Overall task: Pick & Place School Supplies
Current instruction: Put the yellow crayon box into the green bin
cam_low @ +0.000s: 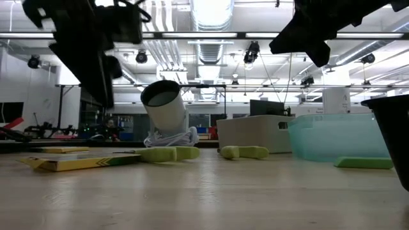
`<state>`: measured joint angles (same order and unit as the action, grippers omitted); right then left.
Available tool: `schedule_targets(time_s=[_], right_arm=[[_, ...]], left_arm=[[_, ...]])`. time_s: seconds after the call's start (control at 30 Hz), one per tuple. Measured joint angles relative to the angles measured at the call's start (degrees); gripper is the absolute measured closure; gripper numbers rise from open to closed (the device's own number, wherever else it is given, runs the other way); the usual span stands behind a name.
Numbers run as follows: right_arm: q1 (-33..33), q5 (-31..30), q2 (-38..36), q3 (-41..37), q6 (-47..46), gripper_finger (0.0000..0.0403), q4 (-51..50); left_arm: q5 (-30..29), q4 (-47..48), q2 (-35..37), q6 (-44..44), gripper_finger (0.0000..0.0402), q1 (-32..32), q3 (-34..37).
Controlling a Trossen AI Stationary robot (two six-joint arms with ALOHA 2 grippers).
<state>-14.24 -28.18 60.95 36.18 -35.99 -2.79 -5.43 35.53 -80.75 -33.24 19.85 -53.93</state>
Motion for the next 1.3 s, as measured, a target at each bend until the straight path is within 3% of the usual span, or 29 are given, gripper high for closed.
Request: schedule_targets(time_s=[0.2, 0.4, 0.53, 0.77, 1.0, 1.17, 1.3], right_arm=[[0.0, 0.0, 0.0, 0.0, 0.0, 0.0346, 0.0], [0.0, 0.0, 0.0, 0.0, 0.0, 0.0346, -0.1], [0.0, 0.0, 0.0, 0.0, 0.0, 0.0346, -0.3], [0.0, 0.1, 0.0, 0.0, 0.0, 0.0346, -0.4], [0.0, 0.1, 0.0, 0.0, 0.0, 0.0346, -0.3], [0.0, 0.1, 0.0, 0.0, 0.0, 0.0346, -0.3], [0.0, 0.1, 0.0, 0.0, 0.0, 0.0346, -0.3]], left_arm=[[1.9, 0.4, 4.6, -12.9, 0.0228, 5.1, 0.0], [1.3, 0.1, 7.1, -41.6, 0.0228, 9.7, 0.3], [0.8, 0.1, 7.2, -48.6, 0.0228, 12.8, 0.7], [-6.9, 0.1, 6.6, -41.4, 0.0228, 19.2, 0.7], [-21.0, 0.1, 5.9, -39.2, 0.0228, 24.2, 0.7], [-21.3, 0.1, 5.0, -39.4, 0.0228, 25.8, 0.7], [-21.2, 0.1, 4.2, -32.1, 0.0228, 27.7, 0.7]])
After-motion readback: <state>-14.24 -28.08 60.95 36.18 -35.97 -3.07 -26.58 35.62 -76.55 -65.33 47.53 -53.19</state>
